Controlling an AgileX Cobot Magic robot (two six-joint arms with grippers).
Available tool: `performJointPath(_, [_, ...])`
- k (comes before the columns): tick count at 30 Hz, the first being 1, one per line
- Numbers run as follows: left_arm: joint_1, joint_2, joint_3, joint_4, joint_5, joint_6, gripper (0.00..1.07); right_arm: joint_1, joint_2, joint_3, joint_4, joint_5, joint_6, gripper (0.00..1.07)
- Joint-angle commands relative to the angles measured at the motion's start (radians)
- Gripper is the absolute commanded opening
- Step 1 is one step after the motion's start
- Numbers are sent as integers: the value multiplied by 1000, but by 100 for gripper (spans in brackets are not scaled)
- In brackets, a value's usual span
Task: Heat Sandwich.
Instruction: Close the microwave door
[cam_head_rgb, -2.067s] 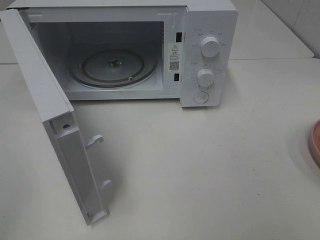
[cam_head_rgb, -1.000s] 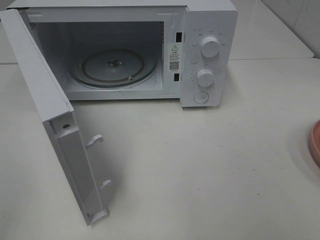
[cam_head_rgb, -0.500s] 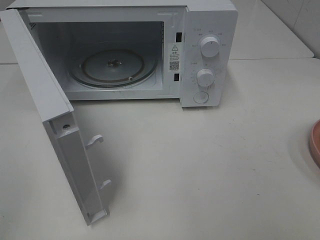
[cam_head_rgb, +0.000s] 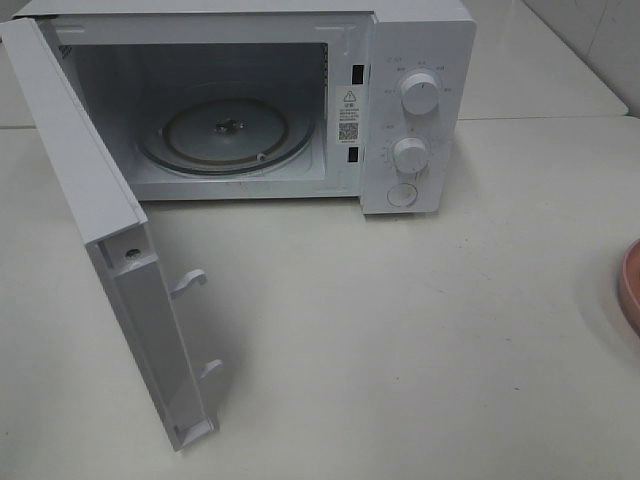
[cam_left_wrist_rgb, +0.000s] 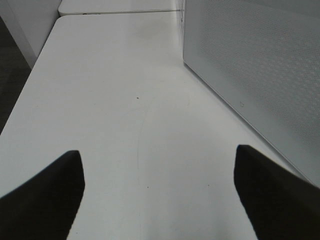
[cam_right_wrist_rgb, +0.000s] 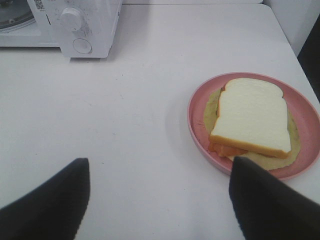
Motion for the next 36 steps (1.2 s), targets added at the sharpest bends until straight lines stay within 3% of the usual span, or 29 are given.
performJointPath(1, [1,-16,3,0,-12,-3,76,3,-26,-1,-8,-4,9,75])
performJointPath(22, [1,-16,-5,20,-24,-3,76,3,-26,-1,-8,-4,9,75])
performJointPath(27, [1,-15,-29,25,-171,-3,76,3,-26,-1,-8,-4,9,75])
performJointPath(36, [1,79,61,39,-425,-3,76,3,-26,-1,-8,-4,9,75])
